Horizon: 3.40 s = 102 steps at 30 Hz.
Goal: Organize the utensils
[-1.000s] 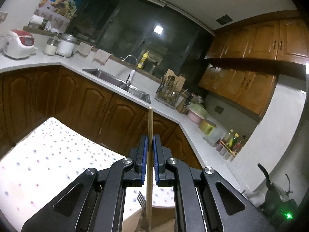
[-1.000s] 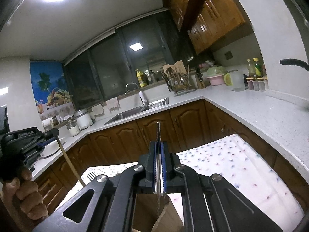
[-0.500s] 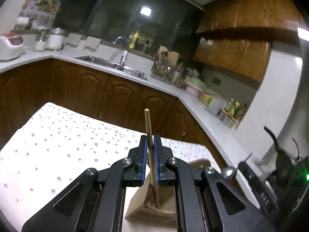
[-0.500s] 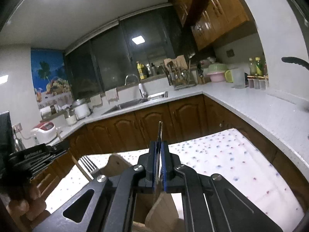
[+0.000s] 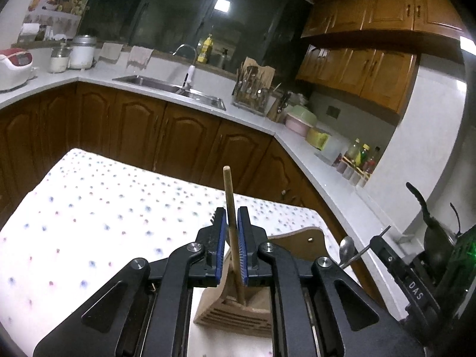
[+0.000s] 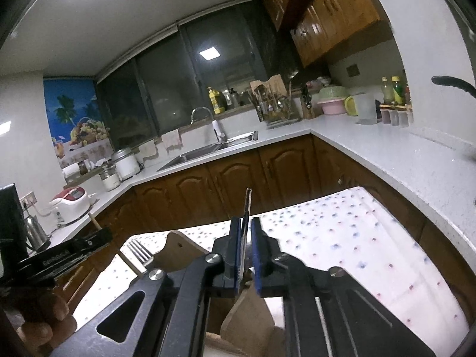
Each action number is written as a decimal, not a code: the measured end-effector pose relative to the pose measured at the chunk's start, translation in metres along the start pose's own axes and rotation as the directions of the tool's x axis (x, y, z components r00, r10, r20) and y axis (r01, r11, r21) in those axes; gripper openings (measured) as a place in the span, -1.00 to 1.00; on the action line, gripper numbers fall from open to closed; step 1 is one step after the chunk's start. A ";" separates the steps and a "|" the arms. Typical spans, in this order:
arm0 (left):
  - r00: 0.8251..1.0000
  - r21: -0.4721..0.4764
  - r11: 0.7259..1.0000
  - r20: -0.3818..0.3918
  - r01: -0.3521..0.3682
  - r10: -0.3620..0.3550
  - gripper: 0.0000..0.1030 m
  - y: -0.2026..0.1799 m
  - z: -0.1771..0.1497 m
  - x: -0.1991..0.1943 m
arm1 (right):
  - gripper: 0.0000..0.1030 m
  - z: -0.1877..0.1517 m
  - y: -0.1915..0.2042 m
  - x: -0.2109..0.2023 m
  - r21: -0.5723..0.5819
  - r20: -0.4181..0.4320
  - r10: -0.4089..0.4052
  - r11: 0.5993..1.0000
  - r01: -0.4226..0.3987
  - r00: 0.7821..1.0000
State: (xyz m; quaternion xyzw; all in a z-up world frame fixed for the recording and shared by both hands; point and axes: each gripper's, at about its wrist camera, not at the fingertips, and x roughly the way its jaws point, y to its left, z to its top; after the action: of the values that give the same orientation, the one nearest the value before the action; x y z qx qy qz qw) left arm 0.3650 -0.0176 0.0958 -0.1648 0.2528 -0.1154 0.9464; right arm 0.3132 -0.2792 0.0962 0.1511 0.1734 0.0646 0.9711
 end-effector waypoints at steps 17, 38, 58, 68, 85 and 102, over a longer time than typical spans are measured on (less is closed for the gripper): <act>0.996 -0.038 0.997 -0.053 -0.070 0.067 0.52 0.025 -0.046 -0.074 | 0.82 -0.016 -0.015 -0.082 0.117 0.042 0.049 0.992 -0.054 0.998; 0.954 -0.046 0.987 -0.266 -0.157 0.139 0.52 0.050 -0.156 -0.112 | 0.83 -0.116 -0.034 -0.156 0.136 -0.140 0.000 0.991 0.019 0.990; 0.906 0.057 0.981 -0.378 -0.183 0.191 0.50 0.035 -0.175 -0.082 | 0.05 -0.149 -0.031 -0.131 0.083 -0.281 -0.012 0.996 0.037 0.960; 0.865 0.124 0.980 -0.463 -0.154 0.195 -0.06 0.023 -0.173 -0.036 | -0.56 -0.150 -0.033 -0.089 0.069 -0.376 -0.016 0.997 0.045 0.926; 0.851 0.170 0.980 -0.495 -0.103 0.176 -0.39 0.015 -0.167 0.009 | -0.71 -0.156 -0.043 -0.039 0.007 -0.473 -0.075 0.996 0.089 0.878; 0.855 0.247 0.967 -0.486 -0.065 0.182 -0.48 0.007 -0.166 0.025 | -0.74 -0.155 -0.049 -0.025 -0.008 -0.504 -0.093 0.995 0.103 0.859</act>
State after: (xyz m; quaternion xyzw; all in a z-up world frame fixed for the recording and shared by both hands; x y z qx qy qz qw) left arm 0.3010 -0.0608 -0.0531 -0.0055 0.4869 -0.1209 0.8650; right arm 0.2378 -0.2875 -0.0500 0.1295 0.4286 0.0505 0.8927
